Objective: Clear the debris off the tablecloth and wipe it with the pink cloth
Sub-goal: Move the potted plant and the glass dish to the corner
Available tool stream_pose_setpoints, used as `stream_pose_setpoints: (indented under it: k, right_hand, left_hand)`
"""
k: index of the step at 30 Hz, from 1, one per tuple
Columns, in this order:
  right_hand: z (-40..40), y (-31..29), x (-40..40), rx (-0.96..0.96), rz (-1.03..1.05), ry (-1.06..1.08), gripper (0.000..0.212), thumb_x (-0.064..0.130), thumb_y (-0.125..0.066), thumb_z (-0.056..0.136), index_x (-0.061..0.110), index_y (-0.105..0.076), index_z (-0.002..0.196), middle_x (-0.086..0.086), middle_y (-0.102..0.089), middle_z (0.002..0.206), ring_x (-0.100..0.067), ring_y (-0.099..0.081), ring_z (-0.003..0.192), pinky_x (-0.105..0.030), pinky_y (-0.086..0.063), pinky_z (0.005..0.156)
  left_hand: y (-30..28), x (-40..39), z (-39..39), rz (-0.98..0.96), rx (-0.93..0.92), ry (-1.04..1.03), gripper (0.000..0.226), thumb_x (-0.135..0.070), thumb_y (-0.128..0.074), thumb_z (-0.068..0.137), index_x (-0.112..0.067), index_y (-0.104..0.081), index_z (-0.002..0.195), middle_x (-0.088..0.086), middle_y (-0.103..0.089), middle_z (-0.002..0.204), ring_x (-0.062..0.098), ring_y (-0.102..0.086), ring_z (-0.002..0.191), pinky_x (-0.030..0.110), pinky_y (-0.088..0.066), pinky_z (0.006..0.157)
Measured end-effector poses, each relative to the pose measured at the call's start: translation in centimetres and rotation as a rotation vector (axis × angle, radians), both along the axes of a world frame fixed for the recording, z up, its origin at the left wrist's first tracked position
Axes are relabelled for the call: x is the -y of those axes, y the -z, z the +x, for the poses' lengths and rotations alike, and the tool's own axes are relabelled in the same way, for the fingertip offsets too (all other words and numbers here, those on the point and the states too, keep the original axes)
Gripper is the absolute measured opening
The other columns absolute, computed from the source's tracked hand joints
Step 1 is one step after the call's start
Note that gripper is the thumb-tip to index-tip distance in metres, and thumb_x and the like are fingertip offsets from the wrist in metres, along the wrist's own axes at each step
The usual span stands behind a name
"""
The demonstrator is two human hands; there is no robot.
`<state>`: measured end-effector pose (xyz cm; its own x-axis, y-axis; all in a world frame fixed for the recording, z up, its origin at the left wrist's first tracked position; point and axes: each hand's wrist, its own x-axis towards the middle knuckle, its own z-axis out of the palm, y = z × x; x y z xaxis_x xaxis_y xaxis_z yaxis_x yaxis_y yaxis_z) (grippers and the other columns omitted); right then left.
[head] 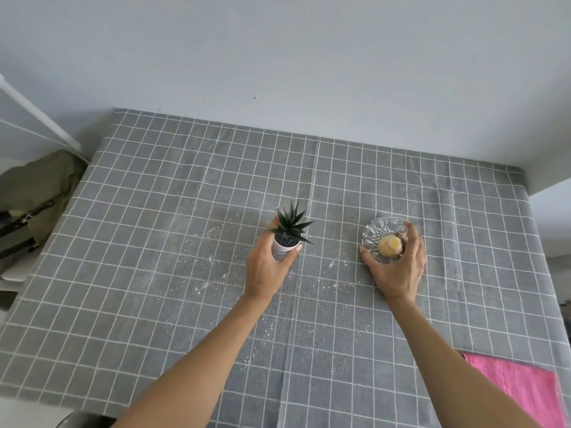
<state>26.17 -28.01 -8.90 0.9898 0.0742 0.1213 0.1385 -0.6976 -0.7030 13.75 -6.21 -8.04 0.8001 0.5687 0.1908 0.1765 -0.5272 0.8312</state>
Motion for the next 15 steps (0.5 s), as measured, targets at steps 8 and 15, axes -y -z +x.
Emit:
stream_pose_setpoints:
  k: [8, 15]
  right_hand:
    - [-0.5, -0.1, -0.3, 0.027, 0.01, -0.019, 0.101, 0.036, -0.09, 0.059, 0.031, -0.032, 0.141, -0.015, -0.045, 0.132, -0.036, -0.037, 0.126, -0.059, -0.033, 0.104]
    - [-1.4, -1.1, -4.4, 0.045, 0.017, -0.17, 0.1, 0.044, -0.087, 0.06, 0.029, -0.032, 0.142, -0.014, -0.048, 0.126, -0.035, -0.042, 0.12, -0.06, -0.036, 0.1]
  left_hand:
    - [-1.0, -1.4, -2.0, 0.078, 0.007, -0.094, 0.062, -0.032, -0.078, 0.077, -0.01, -0.053, 0.129, -0.001, -0.066, 0.114, 0.009, -0.063, 0.097, 0.021, -0.053, 0.084]
    - [-2.1, -2.4, -6.0, 0.1, -0.017, -0.302, 0.07, -0.031, -0.079, 0.075, -0.009, -0.049, 0.135, -0.001, -0.067, 0.115, 0.004, -0.059, 0.099, 0.021, -0.052, 0.084]
